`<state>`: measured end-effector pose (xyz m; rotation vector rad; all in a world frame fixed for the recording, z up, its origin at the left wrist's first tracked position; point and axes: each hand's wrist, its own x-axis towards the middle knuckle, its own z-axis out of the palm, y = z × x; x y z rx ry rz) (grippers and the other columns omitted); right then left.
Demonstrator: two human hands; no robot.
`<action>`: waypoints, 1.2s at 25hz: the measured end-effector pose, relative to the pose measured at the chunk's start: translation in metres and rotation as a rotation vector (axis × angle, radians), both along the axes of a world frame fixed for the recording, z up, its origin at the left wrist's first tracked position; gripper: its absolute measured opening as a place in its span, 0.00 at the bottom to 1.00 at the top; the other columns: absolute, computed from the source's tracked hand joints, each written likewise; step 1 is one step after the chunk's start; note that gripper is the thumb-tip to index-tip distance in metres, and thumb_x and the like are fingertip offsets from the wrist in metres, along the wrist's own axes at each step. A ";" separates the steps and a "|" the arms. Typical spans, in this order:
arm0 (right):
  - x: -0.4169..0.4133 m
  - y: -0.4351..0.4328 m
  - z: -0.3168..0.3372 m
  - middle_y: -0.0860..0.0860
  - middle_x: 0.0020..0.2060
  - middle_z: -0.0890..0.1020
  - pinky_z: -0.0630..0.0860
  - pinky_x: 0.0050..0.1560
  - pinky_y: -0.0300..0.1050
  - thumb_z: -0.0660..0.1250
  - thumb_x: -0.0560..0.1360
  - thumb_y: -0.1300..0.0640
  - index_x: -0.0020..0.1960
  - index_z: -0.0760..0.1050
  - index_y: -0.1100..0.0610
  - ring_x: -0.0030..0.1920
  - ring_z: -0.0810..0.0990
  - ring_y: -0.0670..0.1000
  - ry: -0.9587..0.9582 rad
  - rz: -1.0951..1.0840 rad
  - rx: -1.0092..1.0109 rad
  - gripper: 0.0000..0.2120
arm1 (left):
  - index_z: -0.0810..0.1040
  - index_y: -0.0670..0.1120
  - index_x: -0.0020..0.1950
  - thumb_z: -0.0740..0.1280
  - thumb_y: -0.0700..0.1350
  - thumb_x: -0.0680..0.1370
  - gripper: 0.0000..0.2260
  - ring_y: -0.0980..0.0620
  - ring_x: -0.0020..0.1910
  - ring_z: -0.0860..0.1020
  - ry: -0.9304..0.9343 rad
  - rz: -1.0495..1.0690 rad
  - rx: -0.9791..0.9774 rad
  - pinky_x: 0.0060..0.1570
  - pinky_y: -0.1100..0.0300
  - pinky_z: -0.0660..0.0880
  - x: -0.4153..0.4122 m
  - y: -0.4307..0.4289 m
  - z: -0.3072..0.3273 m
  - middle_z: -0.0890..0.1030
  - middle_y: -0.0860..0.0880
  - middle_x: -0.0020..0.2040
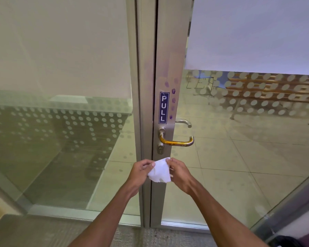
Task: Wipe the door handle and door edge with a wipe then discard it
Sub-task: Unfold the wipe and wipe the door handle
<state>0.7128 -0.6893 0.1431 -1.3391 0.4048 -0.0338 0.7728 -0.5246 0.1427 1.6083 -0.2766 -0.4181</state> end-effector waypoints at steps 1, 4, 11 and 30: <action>0.002 0.004 0.002 0.59 0.50 0.84 0.81 0.45 0.52 0.65 0.79 0.54 0.55 0.78 0.62 0.48 0.83 0.58 0.000 -0.013 0.094 0.12 | 0.83 0.46 0.46 0.66 0.42 0.80 0.06 0.46 0.45 0.79 0.006 0.022 -0.015 0.43 0.55 0.76 0.003 -0.002 0.003 0.84 0.46 0.45; 0.005 0.014 0.006 0.63 0.54 0.83 0.81 0.43 0.50 0.75 0.70 0.59 0.61 0.76 0.66 0.49 0.84 0.60 -0.039 -0.015 0.198 0.23 | 0.83 0.46 0.46 0.67 0.42 0.79 0.05 0.46 0.45 0.81 -0.020 -0.013 -0.040 0.41 0.57 0.78 0.016 -0.005 0.008 0.84 0.47 0.44; 0.020 0.014 0.044 0.60 0.50 0.83 0.79 0.40 0.47 0.67 0.77 0.64 0.59 0.77 0.62 0.45 0.82 0.56 -0.197 -0.252 0.092 0.12 | 0.78 0.44 0.61 0.70 0.49 0.77 0.14 0.44 0.59 0.75 -0.917 0.279 0.405 0.57 0.50 0.73 0.065 0.000 0.045 0.79 0.45 0.59; 0.012 -0.026 0.048 0.55 0.56 0.81 0.66 0.72 0.55 0.61 0.77 0.61 0.62 0.76 0.60 0.57 0.78 0.56 -0.176 -0.209 -1.522 0.14 | 0.40 0.42 0.79 0.52 0.64 0.81 0.38 0.50 0.78 0.33 -1.692 0.415 0.674 0.76 0.49 0.33 0.159 -0.053 0.136 0.36 0.45 0.80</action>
